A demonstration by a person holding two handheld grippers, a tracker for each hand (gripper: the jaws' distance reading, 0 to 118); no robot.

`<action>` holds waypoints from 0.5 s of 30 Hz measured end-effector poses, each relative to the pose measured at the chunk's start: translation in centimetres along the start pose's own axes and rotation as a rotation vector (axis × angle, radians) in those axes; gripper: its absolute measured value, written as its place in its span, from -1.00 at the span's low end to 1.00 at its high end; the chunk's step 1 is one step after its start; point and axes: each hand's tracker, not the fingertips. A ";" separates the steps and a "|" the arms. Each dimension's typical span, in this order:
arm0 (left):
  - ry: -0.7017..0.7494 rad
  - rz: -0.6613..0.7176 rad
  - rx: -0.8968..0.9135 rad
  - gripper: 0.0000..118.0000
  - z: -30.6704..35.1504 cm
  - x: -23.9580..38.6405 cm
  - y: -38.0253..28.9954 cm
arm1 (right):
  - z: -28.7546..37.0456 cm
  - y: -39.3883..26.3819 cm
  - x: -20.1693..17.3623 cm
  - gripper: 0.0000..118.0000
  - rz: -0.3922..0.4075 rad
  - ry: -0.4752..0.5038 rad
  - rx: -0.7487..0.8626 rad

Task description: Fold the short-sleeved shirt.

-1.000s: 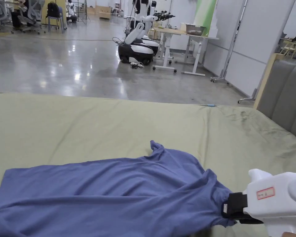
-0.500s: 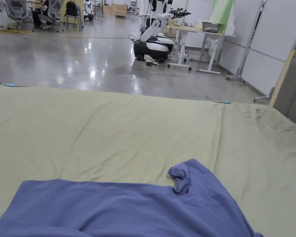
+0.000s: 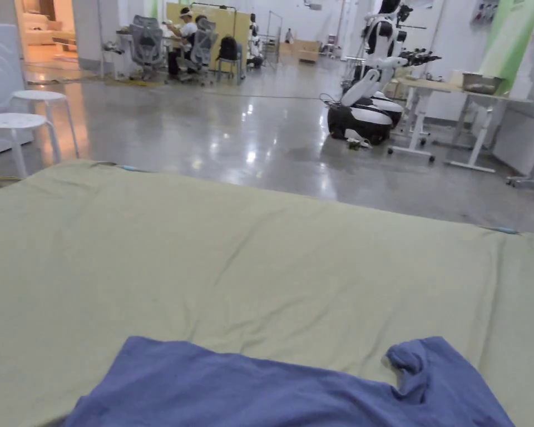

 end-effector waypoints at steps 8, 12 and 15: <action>0.174 -0.134 0.026 -1.00 -5.0 3.1 5.0 | -2.6 -2.2 -4.6 -0.95 0.005 0.068 -0.063; 0.215 -0.228 -0.042 -1.00 -13.0 3.5 9.0 | -4.8 -2.3 -5.8 -0.95 0.015 0.066 -0.130; 0.209 -0.235 -0.062 -0.85 -19.6 3.6 11.8 | -5.7 -2.0 -6.6 -0.95 0.095 -0.004 -0.157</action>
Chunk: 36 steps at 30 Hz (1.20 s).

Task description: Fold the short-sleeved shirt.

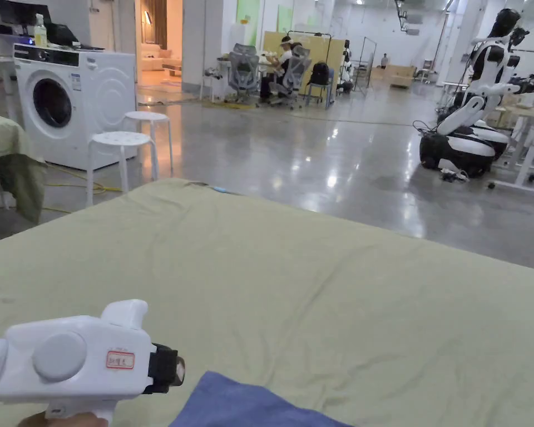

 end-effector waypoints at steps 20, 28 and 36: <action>0.043 -0.274 -0.343 -0.83 -9.9 2.2 0.2 | -3.5 8.5 3.3 -0.93 -0.095 -0.005 -0.031; 0.151 -0.357 -0.390 -0.84 -11.0 4.6 -0.4 | -11.9 18.5 4.8 0.04 -0.010 -0.118 -0.118; 0.176 -0.352 -0.411 -0.84 -10.9 5.3 -0.2 | -20.2 21.1 5.1 0.04 -0.014 -0.202 -0.279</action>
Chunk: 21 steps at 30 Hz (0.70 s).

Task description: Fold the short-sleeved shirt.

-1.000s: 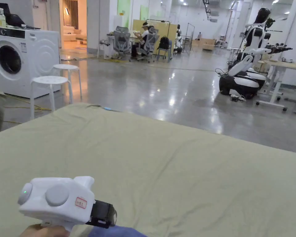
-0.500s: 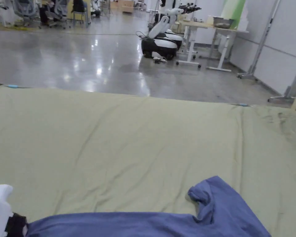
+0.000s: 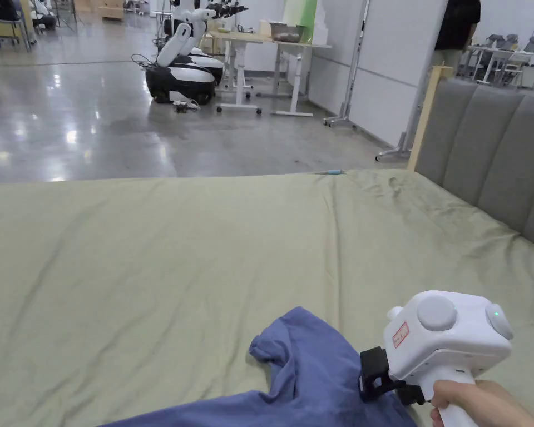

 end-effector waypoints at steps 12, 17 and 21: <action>-0.211 0.207 0.169 -0.84 5.5 -3.3 -3.9 | 7.3 -3.8 0.9 -0.87 0.012 0.115 0.145; -0.247 0.192 0.313 -0.84 13.7 -4.9 -8.5 | 15.2 -10.8 4.0 -0.87 -0.040 0.267 0.260; -0.283 0.250 0.354 -0.84 17.6 -6.4 -13.5 | 18.5 -18.2 6.0 -0.87 -0.055 0.252 0.284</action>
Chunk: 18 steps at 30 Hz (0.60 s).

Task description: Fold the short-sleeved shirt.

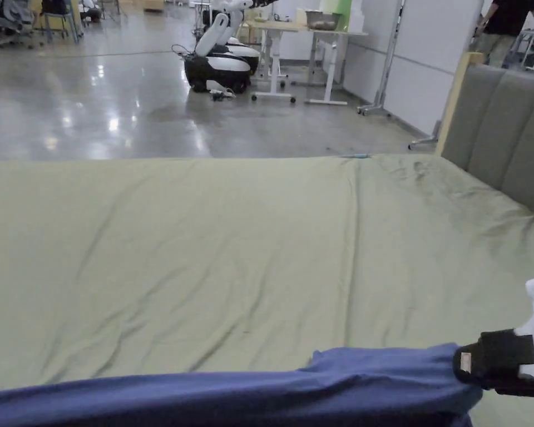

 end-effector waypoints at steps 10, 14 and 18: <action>0.119 0.113 -0.203 -0.84 -1.3 -3.7 -10.5 | -0.4 -11.8 3.8 -0.87 -0.151 -0.118 -0.143; 0.120 0.130 -0.185 -0.84 -3.0 -4.5 -11.6 | -3.9 -13.0 3.9 -0.86 -0.121 -0.185 -0.178; 0.072 0.180 -0.135 -0.56 -2.9 -5.2 -11.9 | -4.9 -13.0 3.6 -0.70 -0.067 -0.204 -0.131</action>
